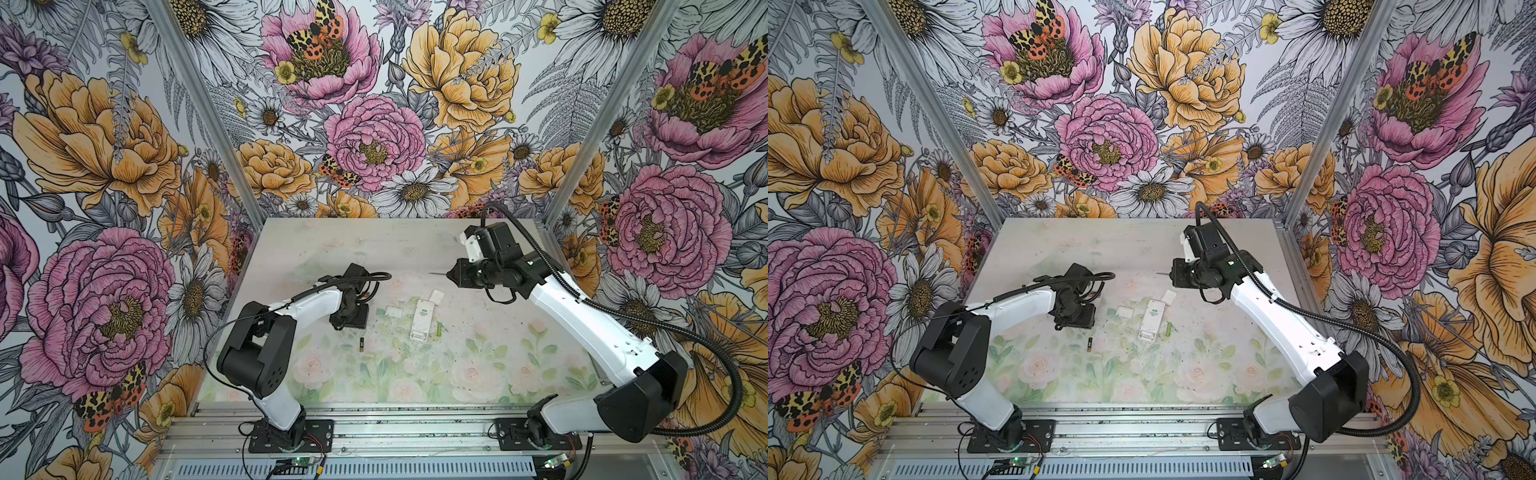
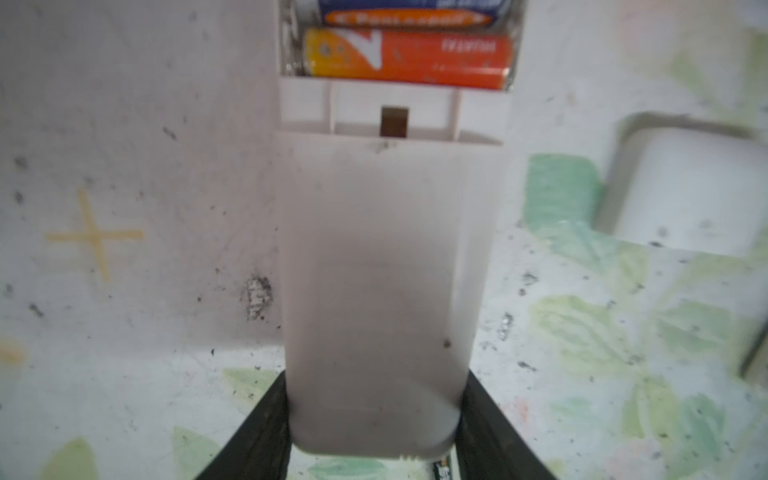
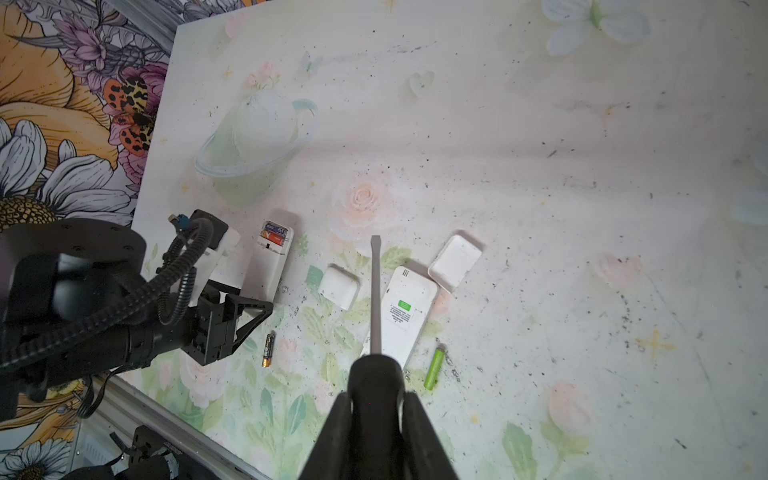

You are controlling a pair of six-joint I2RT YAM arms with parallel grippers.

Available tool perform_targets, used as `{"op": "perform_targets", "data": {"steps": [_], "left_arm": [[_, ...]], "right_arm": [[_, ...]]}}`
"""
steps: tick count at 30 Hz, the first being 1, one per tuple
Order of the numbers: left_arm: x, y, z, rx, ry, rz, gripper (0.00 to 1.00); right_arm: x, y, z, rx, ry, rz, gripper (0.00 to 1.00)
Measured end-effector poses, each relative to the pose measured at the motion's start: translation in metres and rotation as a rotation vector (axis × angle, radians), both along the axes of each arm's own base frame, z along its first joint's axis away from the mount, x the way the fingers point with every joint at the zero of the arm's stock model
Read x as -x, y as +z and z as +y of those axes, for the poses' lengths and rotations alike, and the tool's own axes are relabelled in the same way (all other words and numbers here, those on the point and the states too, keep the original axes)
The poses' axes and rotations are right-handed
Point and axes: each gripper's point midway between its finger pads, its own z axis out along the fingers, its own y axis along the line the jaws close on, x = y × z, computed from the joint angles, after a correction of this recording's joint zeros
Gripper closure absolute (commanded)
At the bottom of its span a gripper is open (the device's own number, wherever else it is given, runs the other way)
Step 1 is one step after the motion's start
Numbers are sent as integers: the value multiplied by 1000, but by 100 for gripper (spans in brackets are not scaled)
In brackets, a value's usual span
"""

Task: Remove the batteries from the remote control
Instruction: 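Grasp the battery-holder remote's lower end with the left gripper and lift it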

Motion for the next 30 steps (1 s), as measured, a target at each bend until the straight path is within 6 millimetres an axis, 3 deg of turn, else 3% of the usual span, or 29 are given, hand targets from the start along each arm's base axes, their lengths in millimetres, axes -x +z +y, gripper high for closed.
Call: {"op": "perform_targets", "data": {"steps": [4,7,11,14,19,25,30], "left_arm": [[-22,44,-35,21,-222,-162,70],[-21,68,-65,25,-395,-252,73],[-4,76,-101,20,-590,-291,75],[9,69,-116,1,-692,-285,77],[-3,46,-105,-59,-735,-239,76],[-50,37,-88,-137,-797,-254,76],[-80,13,-72,-203,-899,-243,77]], "right_arm": [[6,-2,-29,-16,-102,7,100],[14,-8,-51,-21,-188,29,100],[21,-21,-73,-12,-274,75,100],[20,-22,-75,-11,-284,84,100],[14,-29,-72,1,-273,105,100],[3,-45,-54,22,-221,141,100],[-16,-51,-33,34,-169,159,100]]}}
